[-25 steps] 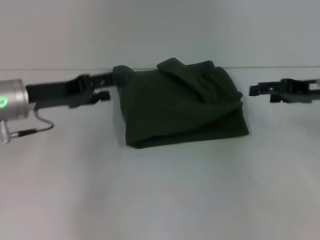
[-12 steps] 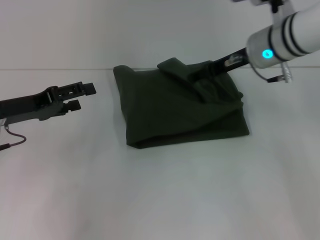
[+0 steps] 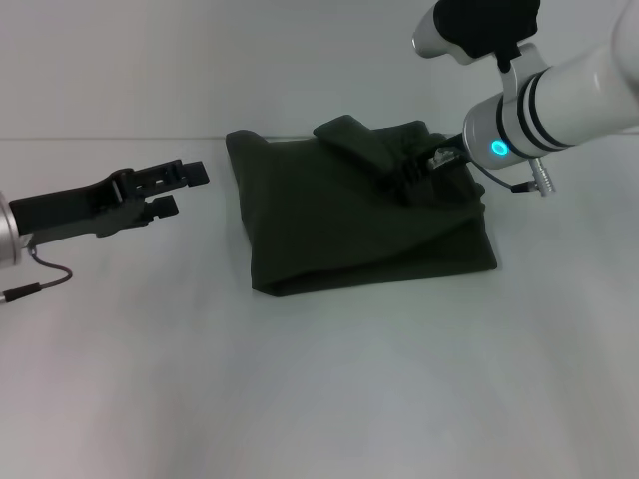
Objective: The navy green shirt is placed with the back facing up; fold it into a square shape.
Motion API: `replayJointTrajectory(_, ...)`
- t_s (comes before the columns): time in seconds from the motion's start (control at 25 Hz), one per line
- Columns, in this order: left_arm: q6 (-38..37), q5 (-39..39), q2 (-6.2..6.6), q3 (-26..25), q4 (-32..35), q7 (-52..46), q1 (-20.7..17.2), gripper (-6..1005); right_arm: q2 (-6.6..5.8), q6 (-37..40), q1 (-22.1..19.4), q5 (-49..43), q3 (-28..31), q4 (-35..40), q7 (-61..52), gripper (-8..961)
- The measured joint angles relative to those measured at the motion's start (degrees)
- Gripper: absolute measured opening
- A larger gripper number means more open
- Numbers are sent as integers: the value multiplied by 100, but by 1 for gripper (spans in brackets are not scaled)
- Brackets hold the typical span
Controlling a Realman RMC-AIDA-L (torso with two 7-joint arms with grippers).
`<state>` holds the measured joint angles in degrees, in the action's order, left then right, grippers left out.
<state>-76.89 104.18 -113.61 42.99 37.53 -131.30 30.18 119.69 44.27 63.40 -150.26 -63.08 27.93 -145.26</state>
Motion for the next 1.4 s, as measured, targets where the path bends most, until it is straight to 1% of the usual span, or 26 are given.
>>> replayJointTrajectory(0.2,54,26,-59,-2,0,0,49,942,23,-266,-2,7,-74,-93,-38,827)
replayJointTrajectory(0.48,105,5,-118,-2,0,17,96,941,29,-345,17,-8,-266,-227,-34,770)
replayJointTrajectory(0.68,120,1,-135,-1,0,17,124,940,27,-354,10,-9,-283,-285,-40,536)
replayJointTrajectory(0.92,196,-3,-191,6,0,58,135,938,12,-391,-17,-13,-242,-297,-53,284)
replayJointTrajectory(1.12,210,-12,-206,1,0,70,142,938,-13,-313,-39,-7,-232,-212,-141,76)
replayJointTrajectory(1.28,213,-13,-207,-2,0,70,164,938,-69,-110,-138,-26,-225,-9,-315,39)
replayJointTrajectory(1.4,225,-14,-214,-1,0,70,170,938,-97,181,-331,-28,-221,389,-522,21)
